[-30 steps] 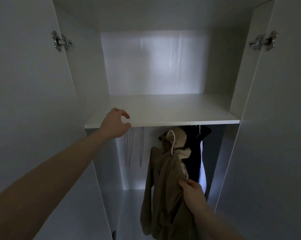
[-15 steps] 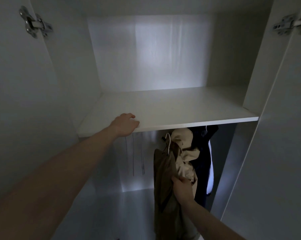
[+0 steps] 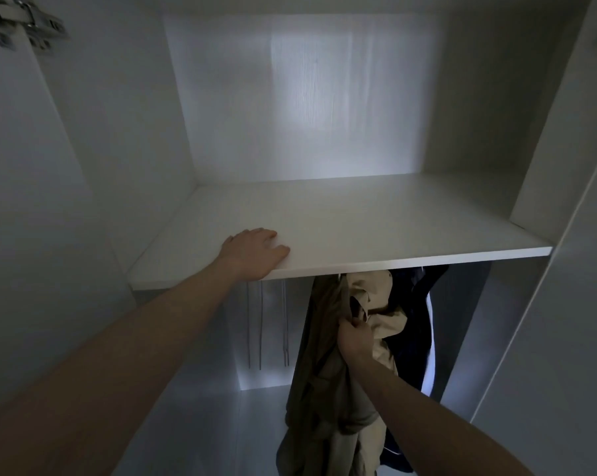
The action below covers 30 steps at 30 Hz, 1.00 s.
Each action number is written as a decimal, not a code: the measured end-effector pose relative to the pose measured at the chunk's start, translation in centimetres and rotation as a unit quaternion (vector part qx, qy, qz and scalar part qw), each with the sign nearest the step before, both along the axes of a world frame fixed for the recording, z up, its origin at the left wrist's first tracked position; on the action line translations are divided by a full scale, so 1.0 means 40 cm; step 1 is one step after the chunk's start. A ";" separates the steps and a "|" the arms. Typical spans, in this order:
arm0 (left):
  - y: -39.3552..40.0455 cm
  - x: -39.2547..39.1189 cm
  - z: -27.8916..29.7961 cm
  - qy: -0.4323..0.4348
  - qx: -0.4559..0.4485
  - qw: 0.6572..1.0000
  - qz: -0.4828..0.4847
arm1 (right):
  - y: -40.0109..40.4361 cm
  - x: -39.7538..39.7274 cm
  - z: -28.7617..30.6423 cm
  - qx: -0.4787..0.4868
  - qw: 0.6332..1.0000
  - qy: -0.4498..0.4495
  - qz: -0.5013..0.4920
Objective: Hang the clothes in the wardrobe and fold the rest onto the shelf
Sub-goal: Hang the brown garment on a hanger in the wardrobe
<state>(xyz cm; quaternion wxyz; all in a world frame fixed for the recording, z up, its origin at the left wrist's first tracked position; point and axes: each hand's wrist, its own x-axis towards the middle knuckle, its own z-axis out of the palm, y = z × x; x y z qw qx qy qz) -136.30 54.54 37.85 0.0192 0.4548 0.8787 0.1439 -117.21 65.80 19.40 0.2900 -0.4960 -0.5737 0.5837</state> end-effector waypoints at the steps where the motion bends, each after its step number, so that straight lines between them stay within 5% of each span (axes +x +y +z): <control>1: 0.000 -0.002 -0.002 0.000 0.001 1.000 0.002 | 0.011 -0.008 0.009 -0.002 1.000 0.007 -0.003; 18: -0.006 0.010 0.003 0.013 0.023 0.999 0.017 | 0.281 -0.117 -0.050 0.015 0.999 -0.024 -0.044; 30: -0.006 0.014 0.003 -0.008 0.051 0.998 0.027 | 0.350 -0.021 -0.072 0.109 0.969 -0.216 0.049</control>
